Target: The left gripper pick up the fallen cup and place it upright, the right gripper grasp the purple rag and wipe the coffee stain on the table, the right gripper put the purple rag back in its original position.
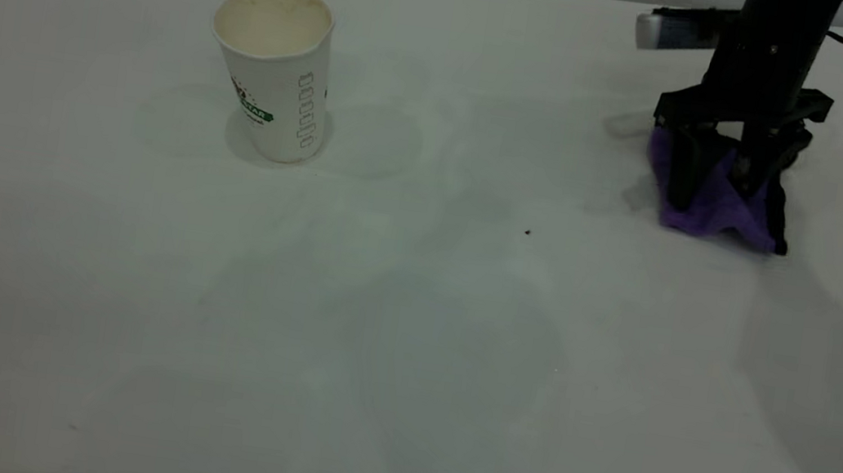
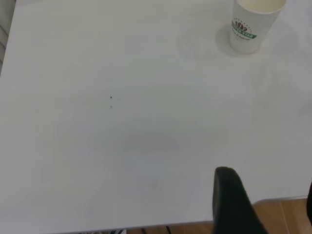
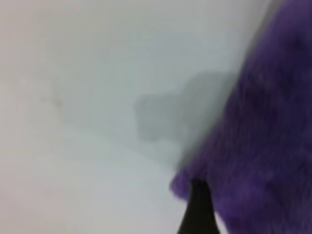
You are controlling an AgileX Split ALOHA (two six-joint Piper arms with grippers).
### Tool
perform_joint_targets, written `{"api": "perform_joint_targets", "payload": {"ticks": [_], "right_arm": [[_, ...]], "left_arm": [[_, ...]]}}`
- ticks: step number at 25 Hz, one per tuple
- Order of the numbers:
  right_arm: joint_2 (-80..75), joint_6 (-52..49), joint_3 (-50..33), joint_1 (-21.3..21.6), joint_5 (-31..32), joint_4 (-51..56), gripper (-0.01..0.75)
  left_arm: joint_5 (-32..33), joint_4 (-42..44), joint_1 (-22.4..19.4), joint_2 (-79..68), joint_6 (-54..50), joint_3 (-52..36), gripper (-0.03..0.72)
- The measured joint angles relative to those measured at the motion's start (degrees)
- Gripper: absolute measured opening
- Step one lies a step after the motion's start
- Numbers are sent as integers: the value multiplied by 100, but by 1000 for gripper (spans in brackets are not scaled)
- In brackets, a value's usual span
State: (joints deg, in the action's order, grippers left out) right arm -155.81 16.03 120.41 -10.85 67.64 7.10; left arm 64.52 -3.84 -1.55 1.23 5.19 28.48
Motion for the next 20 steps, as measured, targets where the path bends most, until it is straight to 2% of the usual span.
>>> {"api": "perform_joint_targets", "payload": {"ticks": [3, 7, 10, 14, 20], "right_arm": [[388, -197, -36, 0, 73, -18, 632], [1225, -519, -70, -70, 90, 53, 570], [2206, -609, -430, -211, 97, 215, 545], [3631, -630, -1732, -454, 141, 230, 540], [4983, -685, -4312, -692, 103, 176, 539]], "left_arm": [[0, 0, 0, 0, 0, 0, 414], [1, 0, 0, 0, -5, 0, 414], [1, 0, 0, 0, -5, 0, 414], [1, 0, 0, 0, -5, -2, 414], [1, 0, 0, 0, -5, -2, 414]]}}
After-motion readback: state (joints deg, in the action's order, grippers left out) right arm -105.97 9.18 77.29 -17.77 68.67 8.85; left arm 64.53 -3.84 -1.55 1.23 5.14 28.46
